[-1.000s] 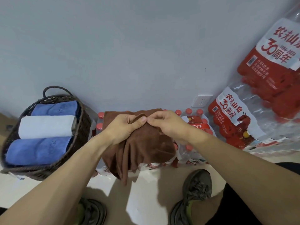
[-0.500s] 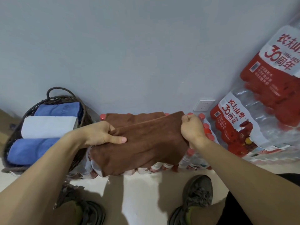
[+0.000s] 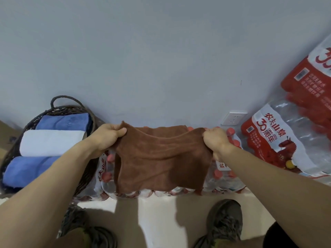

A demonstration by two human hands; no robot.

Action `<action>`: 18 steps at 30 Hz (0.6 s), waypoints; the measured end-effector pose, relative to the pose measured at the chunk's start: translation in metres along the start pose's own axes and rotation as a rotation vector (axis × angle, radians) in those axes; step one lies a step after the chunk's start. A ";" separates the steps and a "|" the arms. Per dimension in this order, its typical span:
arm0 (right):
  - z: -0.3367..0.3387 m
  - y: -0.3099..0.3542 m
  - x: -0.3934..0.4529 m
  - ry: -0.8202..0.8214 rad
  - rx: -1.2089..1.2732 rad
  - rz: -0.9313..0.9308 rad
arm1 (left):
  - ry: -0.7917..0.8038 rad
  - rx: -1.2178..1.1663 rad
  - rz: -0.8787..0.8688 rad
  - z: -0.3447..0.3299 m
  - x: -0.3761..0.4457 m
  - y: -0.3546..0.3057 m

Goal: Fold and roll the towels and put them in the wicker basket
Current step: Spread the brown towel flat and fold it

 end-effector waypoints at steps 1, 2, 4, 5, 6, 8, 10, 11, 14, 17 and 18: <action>-0.003 -0.001 0.006 -0.006 -0.016 -0.005 | -0.029 0.019 -0.014 0.000 0.007 0.001; -0.008 -0.004 0.014 -0.006 -0.009 -0.007 | -0.067 0.040 -0.032 0.002 0.014 0.001; -0.019 -0.008 0.029 -0.004 0.012 -0.003 | -0.149 0.132 -0.073 0.007 0.031 0.001; -0.024 -0.008 0.037 -0.018 -0.018 0.018 | -0.187 0.208 -0.096 0.009 0.039 0.002; -0.028 -0.007 0.044 -0.041 -0.061 0.046 | -0.216 0.298 -0.123 0.010 0.047 0.003; -0.037 -0.003 0.061 -0.086 -0.104 0.126 | -0.274 0.468 -0.161 0.010 0.062 0.007; -0.042 0.000 0.074 -0.140 -0.137 0.202 | -0.313 0.555 -0.215 0.007 0.069 0.010; -0.045 0.000 0.082 -0.158 -0.173 0.222 | -0.337 0.577 -0.234 0.007 0.075 0.013; -0.057 -0.005 0.101 -0.093 -0.388 0.241 | -0.402 0.672 -0.226 0.010 0.091 0.026; -0.063 -0.002 0.112 -0.020 -0.612 0.246 | -0.439 0.787 -0.193 0.012 0.098 0.037; -0.063 0.003 0.114 -0.026 -0.654 0.252 | -0.456 0.828 -0.199 0.012 0.098 0.039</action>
Point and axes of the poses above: each hand's wrist, its own x-axis towards the middle knuckle, its own z-axis out of the back of the hand, y = z × x, the point moved 5 cm from there along x, towards the middle knuckle, and after that the axes turned 10 degrees about -x, right-handed, at the moved point
